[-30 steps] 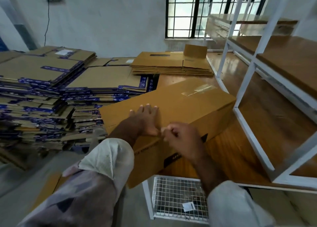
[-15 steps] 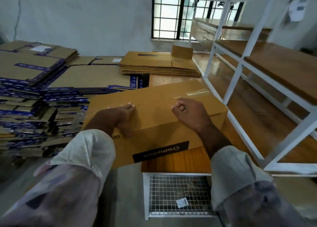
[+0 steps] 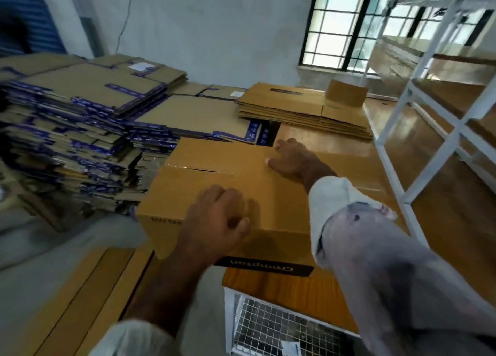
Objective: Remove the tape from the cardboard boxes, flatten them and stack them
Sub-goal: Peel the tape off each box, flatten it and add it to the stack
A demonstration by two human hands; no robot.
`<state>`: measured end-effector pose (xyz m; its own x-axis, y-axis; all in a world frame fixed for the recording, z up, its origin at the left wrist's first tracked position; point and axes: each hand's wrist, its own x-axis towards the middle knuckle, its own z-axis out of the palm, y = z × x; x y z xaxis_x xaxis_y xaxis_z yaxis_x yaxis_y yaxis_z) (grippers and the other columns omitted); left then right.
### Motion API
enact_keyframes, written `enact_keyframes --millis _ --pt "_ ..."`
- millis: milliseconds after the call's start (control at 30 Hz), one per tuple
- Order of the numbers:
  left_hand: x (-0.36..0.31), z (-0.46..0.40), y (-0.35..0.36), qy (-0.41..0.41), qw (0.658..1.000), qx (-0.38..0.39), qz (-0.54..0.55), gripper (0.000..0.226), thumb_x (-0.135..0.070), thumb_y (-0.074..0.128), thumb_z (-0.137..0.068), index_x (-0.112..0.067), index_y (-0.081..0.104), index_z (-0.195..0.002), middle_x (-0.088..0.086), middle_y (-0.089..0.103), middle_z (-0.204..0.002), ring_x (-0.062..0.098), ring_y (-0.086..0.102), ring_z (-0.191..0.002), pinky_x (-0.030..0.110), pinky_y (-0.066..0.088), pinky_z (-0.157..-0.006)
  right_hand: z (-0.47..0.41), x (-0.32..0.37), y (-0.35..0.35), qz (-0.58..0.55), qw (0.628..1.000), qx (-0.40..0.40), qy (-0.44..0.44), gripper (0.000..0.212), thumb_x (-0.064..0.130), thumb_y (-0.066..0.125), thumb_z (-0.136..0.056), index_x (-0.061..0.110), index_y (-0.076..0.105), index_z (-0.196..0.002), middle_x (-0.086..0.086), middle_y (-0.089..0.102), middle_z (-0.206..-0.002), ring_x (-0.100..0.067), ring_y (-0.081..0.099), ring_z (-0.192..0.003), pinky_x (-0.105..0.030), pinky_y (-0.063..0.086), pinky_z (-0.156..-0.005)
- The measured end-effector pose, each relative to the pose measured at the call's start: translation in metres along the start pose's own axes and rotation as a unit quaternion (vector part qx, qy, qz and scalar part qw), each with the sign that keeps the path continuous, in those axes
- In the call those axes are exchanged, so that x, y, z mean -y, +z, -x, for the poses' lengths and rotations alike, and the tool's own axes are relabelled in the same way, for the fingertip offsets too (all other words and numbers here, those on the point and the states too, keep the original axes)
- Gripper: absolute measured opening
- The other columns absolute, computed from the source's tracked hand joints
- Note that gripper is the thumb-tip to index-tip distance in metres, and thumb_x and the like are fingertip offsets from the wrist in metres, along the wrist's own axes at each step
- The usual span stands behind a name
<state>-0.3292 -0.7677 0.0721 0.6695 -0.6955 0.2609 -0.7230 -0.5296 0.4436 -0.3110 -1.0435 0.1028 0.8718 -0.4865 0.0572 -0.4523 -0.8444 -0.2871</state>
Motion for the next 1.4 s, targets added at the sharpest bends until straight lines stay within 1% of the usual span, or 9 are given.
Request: enact_keyframes --millis 133,233,333,500,733,900,1033,1200,1400 --pt "-0.033 0.028 0.024 -0.130 0.983 -0.038 0.125 0.047 -0.056 0.064 -0.090 -0.031 0.050 -0.128 -0.014 0.066 -0.102 0.011 0.066 -0.095 0.032 0.053 -0.078 -0.031 -0.013 0.005 0.009 0.999 0.041 0.032 0.071 0.069 0.055 -0.091 0.026 0.041 -0.146 -0.009 0.047 -0.152 -0.038 0.045 -0.138 -0.060 0.025 -0.114" --pt "-0.049 0.034 0.030 -0.158 0.947 0.054 0.273 0.060 -0.064 0.070 -0.085 -0.035 0.045 -0.130 -0.015 0.067 -0.116 0.006 0.066 -0.106 0.041 0.060 -0.085 -0.043 -0.020 0.010 -0.009 0.998 0.062 0.028 0.074 0.069 0.054 -0.091 0.026 0.037 -0.149 -0.011 0.048 -0.153 -0.040 0.043 -0.140 -0.063 0.020 -0.118" --pt "-0.072 0.037 0.023 -0.224 0.852 0.095 0.463 0.060 -0.056 0.073 -0.087 -0.036 0.045 -0.136 -0.012 0.063 -0.131 0.009 0.063 -0.115 0.037 0.057 -0.091 -0.039 -0.023 0.011 -0.002 0.999 0.041 0.016 0.071 0.071 0.052 -0.090 0.027 0.041 -0.144 -0.010 0.051 -0.150 -0.039 0.045 -0.138 -0.065 0.019 -0.116" --pt "-0.094 0.018 0.015 -0.262 0.786 0.019 0.560 0.092 -0.061 0.077 -0.074 -0.033 0.037 -0.152 -0.004 0.048 -0.148 0.011 0.053 -0.117 0.044 0.047 -0.104 -0.022 -0.036 -0.012 -0.024 0.999 0.010 0.037 0.049 0.067 0.054 -0.090 0.033 0.051 -0.126 -0.008 0.055 -0.143 -0.036 0.048 -0.133 -0.062 0.019 -0.112" --pt "-0.090 -0.049 0.006 -0.242 0.813 -0.021 0.528 0.074 -0.051 0.076 -0.083 -0.021 0.051 -0.146 0.001 0.051 -0.147 0.023 0.050 -0.126 0.042 0.041 -0.099 0.022 -0.074 -0.076 -0.035 0.991 -0.031 0.123 0.057 0.065 0.059 -0.083 0.026 0.054 -0.125 -0.008 0.059 -0.136 -0.037 0.052 -0.125 -0.061 0.033 -0.108" --pt "-0.093 -0.089 0.009 -0.181 0.858 0.059 0.478 0.058 -0.048 0.070 -0.089 -0.018 0.058 -0.137 0.006 0.056 -0.139 0.029 0.053 -0.124 0.053 0.041 -0.109 0.083 -0.117 -0.093 -0.162 0.957 -0.034 0.239 0.052 0.061 0.068 -0.083 0.028 0.059 -0.122 0.003 0.055 -0.116 -0.023 0.055 -0.102 -0.043 0.048 -0.091" --pt "-0.093 -0.111 0.027 -0.196 0.881 0.126 0.412 0.040 -0.045 0.068 -0.094 -0.020 0.064 -0.124 0.009 0.059 -0.134 0.029 0.056 -0.115 0.050 0.044 -0.106 0.136 -0.144 -0.065 -0.198 0.935 0.014 0.294 0.049 0.059 0.067 -0.089 0.018 0.063 -0.115 -0.004 0.064 -0.120 -0.025 0.062 -0.108 -0.043 0.055 -0.094" --pt "-0.079 -0.097 0.058 -0.079 0.956 0.154 0.236 0.055 -0.040 0.060 -0.100 -0.026 0.045 -0.151 0.006 0.039 -0.159 0.030 0.037 -0.144 0.050 0.036 -0.114 0.187 -0.137 -0.014 -0.147 0.960 -0.022 0.238 0.078 0.066 0.054 -0.090 0.017 0.043 -0.150 -0.007 0.048 -0.150 -0.030 0.047 -0.138 -0.044 0.043 -0.110" --pt "-0.080 -0.040 0.044 0.080 0.983 0.087 0.144 0.038 -0.035 0.054 -0.103 -0.032 0.057 -0.140 -0.001 0.035 -0.162 0.027 0.020 -0.152 0.051 0.018 -0.121 0.259 -0.091 -0.003 -0.038 0.982 -0.144 0.115 0.041 0.052 0.053 -0.100 0.024 0.061 -0.130 0.004 0.059 -0.136 -0.020 0.046 -0.137 -0.054 0.022 -0.119"
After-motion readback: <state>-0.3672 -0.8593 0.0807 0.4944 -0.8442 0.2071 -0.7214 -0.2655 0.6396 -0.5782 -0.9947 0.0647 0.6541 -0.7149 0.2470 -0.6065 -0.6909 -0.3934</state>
